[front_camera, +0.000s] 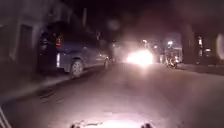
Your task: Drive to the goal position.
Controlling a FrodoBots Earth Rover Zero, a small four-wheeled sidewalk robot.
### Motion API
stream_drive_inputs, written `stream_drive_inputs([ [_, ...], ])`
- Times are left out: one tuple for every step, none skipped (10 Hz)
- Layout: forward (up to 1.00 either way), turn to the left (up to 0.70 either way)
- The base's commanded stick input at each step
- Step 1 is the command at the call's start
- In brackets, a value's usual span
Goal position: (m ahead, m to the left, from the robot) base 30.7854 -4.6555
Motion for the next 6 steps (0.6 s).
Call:
stream_drive_inputs([
  [0.85, -0.26],
  [0.85, -0.13],
  [0.85, 0.0],
  [0.85, 0.0],
  [0.85, 0.0],
  [0.85, 0.0],
])
